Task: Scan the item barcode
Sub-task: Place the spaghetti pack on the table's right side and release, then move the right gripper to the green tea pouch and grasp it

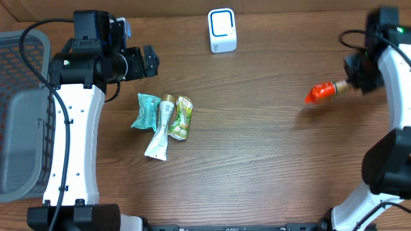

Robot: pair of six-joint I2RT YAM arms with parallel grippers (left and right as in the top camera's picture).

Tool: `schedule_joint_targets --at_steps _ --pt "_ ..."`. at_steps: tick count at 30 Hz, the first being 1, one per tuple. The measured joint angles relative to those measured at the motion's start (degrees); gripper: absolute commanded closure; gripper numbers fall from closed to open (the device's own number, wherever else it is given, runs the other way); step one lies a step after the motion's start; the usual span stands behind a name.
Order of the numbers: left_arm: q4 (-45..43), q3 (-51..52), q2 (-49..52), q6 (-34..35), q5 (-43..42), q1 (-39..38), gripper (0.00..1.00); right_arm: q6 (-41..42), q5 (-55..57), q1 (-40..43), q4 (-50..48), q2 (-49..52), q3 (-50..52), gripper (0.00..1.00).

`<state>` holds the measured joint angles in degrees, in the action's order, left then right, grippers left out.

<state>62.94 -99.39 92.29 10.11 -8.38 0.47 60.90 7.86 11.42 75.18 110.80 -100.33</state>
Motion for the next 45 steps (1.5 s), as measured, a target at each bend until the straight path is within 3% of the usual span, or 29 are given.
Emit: schedule_joint_targets --at_steps 5,9,10,15,22,26,30,33,38,45 --pt "0.04 0.0 0.0 0.0 -0.02 0.0 0.0 14.34 -2.32 2.95 -12.35 1.03 11.98 0.96" --pt "0.0 0.0 0.0 0.0 0.0 0.0 0.0 18.6 -3.1 3.04 -15.67 1.14 16.2 0.04" --pt "0.0 0.0 0.0 0.0 0.02 0.0 0.0 18.58 -2.75 3.06 -16.02 1.09 16.2 0.0" --pt "0.0 0.0 0.0 0.0 0.0 0.0 0.0 10.45 -2.38 3.21 -14.97 0.98 11.82 0.0" --pt "0.02 0.0 0.0 0.0 0.0 0.0 0.0 -13.33 -11.78 2.36 -9.97 -0.31 -3.61 0.0" --pt "0.0 0.0 0.0 0.0 0.0 0.0 0.0 -21.77 -20.09 -3.08 -9.7 -1.6 -5.2 0.11" --pt "0.0 0.0 0.0 0.0 0.0 0.0 0.0 -25.22 -24.55 -13.16 -10.99 -0.42 -5.18 0.12" --pt "0.0 0.0 0.0 0.0 0.0 0.0 0.0 -26.47 -26.27 -22.14 -13.16 1.66 -5.2 0.06" --pt "0.0 0.0 0.0 0.0 0.0 0.0 0.0 -25.94 -28.0 -35.91 -17.7 6.97 -5.2 0.1" --pt "0.0 0.0 0.0 0.0 0.0 0.0 0.0 -23.34 -28.61 -45.31 -21.55 12.52 -5.18 0.09"
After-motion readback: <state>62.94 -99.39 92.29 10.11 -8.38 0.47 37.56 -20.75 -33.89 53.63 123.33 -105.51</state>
